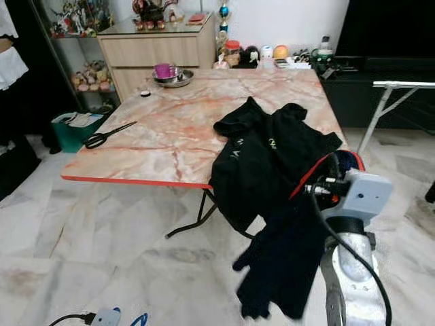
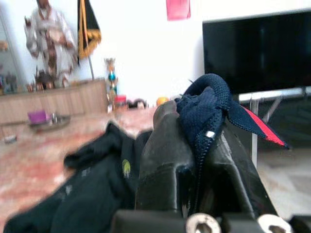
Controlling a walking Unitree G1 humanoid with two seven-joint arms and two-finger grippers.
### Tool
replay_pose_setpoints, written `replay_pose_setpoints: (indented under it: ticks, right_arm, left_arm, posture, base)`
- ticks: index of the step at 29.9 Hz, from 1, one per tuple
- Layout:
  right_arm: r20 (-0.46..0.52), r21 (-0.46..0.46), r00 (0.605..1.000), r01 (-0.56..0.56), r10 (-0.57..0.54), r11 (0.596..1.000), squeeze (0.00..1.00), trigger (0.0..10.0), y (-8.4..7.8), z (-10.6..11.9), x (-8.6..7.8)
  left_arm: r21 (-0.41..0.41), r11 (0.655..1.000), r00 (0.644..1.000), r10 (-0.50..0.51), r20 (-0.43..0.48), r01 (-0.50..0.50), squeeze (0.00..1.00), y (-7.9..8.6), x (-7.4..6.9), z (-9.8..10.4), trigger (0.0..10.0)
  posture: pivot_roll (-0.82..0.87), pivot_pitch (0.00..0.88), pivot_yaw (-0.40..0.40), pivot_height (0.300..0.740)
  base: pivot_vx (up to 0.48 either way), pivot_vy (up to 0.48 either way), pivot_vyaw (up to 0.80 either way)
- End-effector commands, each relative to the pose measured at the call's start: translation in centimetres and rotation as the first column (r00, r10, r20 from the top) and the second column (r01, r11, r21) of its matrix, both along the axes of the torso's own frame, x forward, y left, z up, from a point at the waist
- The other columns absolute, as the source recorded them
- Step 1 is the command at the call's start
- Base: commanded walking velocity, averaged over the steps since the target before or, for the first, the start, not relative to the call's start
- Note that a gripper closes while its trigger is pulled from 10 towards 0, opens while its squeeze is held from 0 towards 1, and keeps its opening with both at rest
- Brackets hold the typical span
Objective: Hang hanger
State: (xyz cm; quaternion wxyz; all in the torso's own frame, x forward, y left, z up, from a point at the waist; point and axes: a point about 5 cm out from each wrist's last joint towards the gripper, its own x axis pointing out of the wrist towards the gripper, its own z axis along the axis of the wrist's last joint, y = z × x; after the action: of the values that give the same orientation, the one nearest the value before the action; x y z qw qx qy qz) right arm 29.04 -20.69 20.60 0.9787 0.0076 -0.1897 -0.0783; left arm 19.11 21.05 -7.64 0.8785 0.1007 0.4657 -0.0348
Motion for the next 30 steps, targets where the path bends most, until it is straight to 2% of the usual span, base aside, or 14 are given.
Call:
replay_pose_setpoints:
  ticks: [1, 5, 13, 19, 20, 25, 27, 28, 30]
  right_arm:
    - [0.115, -0.013, 0.993, -0.013, 0.014, 1.0, 0.0, 10.0, 0.4, 3.3, 0.7]
    - [0.163, -0.023, 0.986, -0.027, 0.03, 0.999, 0.0, 10.0, 0.7, 5.0, 1.7]
    - [0.139, -0.008, 0.99, -0.021, 0.022, 1.0, 0.0, 10.0, 0.9, 5.0, 2.8]
    - [0.135, -0.006, 0.991, -0.02, 0.021, 1.0, 0.0, 10.0, 0.9, 5.3, 3.3]
    - [0.145, -0.009, 0.989, -0.019, 0.02, 1.0, 0.0, 10.0, 0.8, 5.8, 3.4]
    - [0.216, -0.036, 0.975, -0.05, 0.057, 0.998, 0.0, 10.0, 1.2, 8.2, 3.9]
    - [0.254, -0.06, 0.962, -0.085, 0.098, 0.995, 0.0, 10.0, 1.9, 9.5, 4.2]
    - [0.292, -0.092, 0.942, -0.145, 0.166, 0.985, 0.0, 10.0, 2.9, 10.8, 4.5]
    - [0.312, -0.124, 0.928, -0.176, 0.206, 0.977, 0.0, 10.0, 3.5, 11.5, 4.7]
  left_arm:
    - [0.004, 1.0, 1.0, 0.006, -0.006, -0.006, 0.0, 0.3, -0.1, 0.0, 10.0]
    - [0.001, 1.0, 1.0, 0.01, -0.007, -0.009, 0.0, 0.2, -0.1, 0.0, 10.0]
    - [0.002, 1.0, 1.0, 0.016, -0.011, -0.016, 0.0, 0.4, -0.4, -0.1, 10.0]
    - [0.023, 0.999, 0.999, 0.03, -0.014, -0.03, 0.0, 1.5, -0.8, -0.1, 10.0]
    - [0.037, 0.999, 0.999, 0.039, -0.016, -0.038, 0.0, 2.3, -1.1, 0.0, 10.0]
    - [0.051, 0.998, 0.999, 0.048, -0.025, -0.047, 0.0, 2.9, -1.5, 0.0, 10.0]
    - [0.051, 0.998, 0.998, 0.05, -0.026, -0.049, 0.0, 2.9, -1.5, -0.1, 10.0]
    - [0.048, 0.998, 0.998, 0.052, -0.026, -0.05, 0.0, 2.8, -1.5, -0.1, 10.0]
    - [0.043, 0.998, 0.998, 0.05, -0.026, -0.049, 0.0, 2.6, -1.5, -0.1, 10.0]
  posture:
    - [0.02, 0.0, 0.059, 0.74]
    - [0.02, 0.001, 0.06, 0.74]
    - [0.03, 0.009, 0.059, 0.74]
    - [0.03, 0.009, 0.059, 0.74]
    - [0.03, 0.009, 0.059, 0.74]
    - [0.03, 0.007, 0.06, 0.74]
    - [0.04, 0.004, 0.059, 0.74]
    - [0.03, 0.0, 0.061, 0.74]
    - [0.03, 0.0, 0.063, 0.74]
  base:
    - [0.251, 0.0, 0.0]
    - [0.259, 0.0, 0.0]
    - [0.275, 0.0, 0.0]
    - [0.299, 0.0, 0.0]
    - [0.307, 0.0, 0.0]
    - [0.309, 0.0, 0.0]
    - [0.313, 0.0, 0.0]
    - [0.311, 0.0, 0.0]
    - [0.315, 0.0, 0.0]
